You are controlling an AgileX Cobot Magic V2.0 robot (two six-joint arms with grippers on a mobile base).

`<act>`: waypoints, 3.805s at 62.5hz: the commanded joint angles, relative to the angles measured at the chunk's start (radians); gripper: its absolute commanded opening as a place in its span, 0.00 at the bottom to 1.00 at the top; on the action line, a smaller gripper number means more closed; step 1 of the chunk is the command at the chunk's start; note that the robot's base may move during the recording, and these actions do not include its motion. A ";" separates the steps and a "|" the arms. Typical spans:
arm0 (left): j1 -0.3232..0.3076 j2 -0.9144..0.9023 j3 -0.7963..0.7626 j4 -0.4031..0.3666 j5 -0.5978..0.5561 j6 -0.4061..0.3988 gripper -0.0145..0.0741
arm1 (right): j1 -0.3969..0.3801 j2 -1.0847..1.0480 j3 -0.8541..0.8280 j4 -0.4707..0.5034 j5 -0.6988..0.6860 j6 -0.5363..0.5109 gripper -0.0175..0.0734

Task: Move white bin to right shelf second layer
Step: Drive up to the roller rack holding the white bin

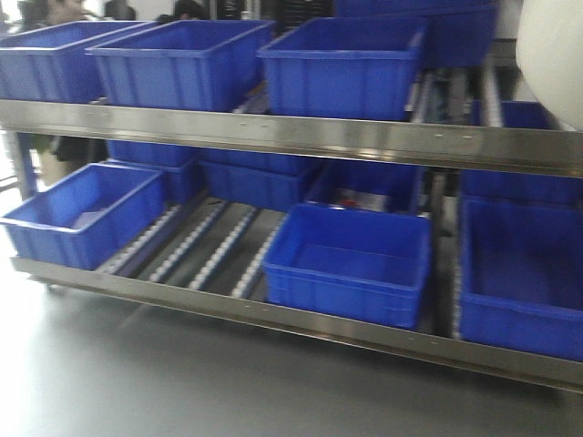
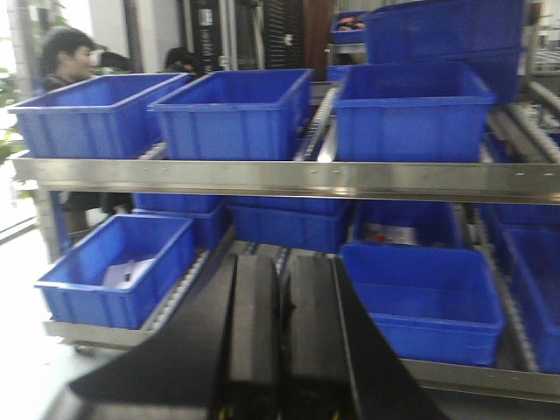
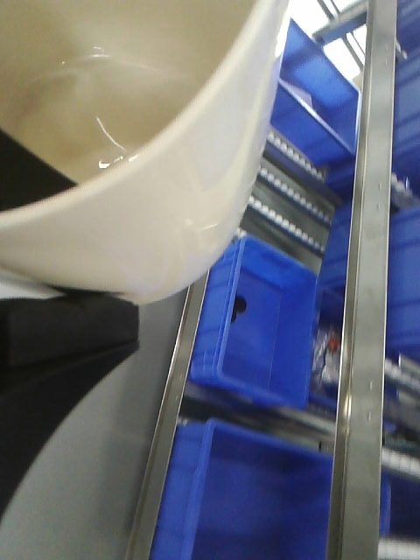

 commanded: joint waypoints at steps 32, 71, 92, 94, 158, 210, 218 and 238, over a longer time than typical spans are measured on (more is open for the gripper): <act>-0.003 -0.013 0.033 -0.005 -0.087 -0.007 0.26 | -0.008 0.000 -0.030 0.002 -0.102 0.001 0.25; -0.003 -0.013 0.033 -0.005 -0.087 -0.007 0.26 | -0.008 0.000 -0.030 0.002 -0.102 0.001 0.25; -0.003 -0.013 0.033 -0.005 -0.087 -0.007 0.26 | -0.008 0.000 -0.030 0.002 -0.102 0.001 0.25; -0.003 -0.013 0.033 -0.005 -0.087 -0.007 0.26 | -0.008 0.000 -0.030 0.002 -0.102 0.001 0.25; -0.003 -0.013 0.033 -0.005 -0.087 -0.007 0.26 | -0.008 0.000 -0.030 0.002 -0.102 0.001 0.25; -0.003 -0.013 0.033 -0.005 -0.087 -0.007 0.26 | -0.008 0.000 -0.030 0.002 -0.102 0.001 0.25; -0.003 -0.013 0.033 -0.005 -0.087 -0.007 0.26 | -0.008 0.000 -0.030 0.002 -0.102 0.001 0.25; -0.003 -0.013 0.033 -0.005 -0.087 -0.007 0.26 | -0.008 0.000 -0.030 0.002 -0.102 0.001 0.25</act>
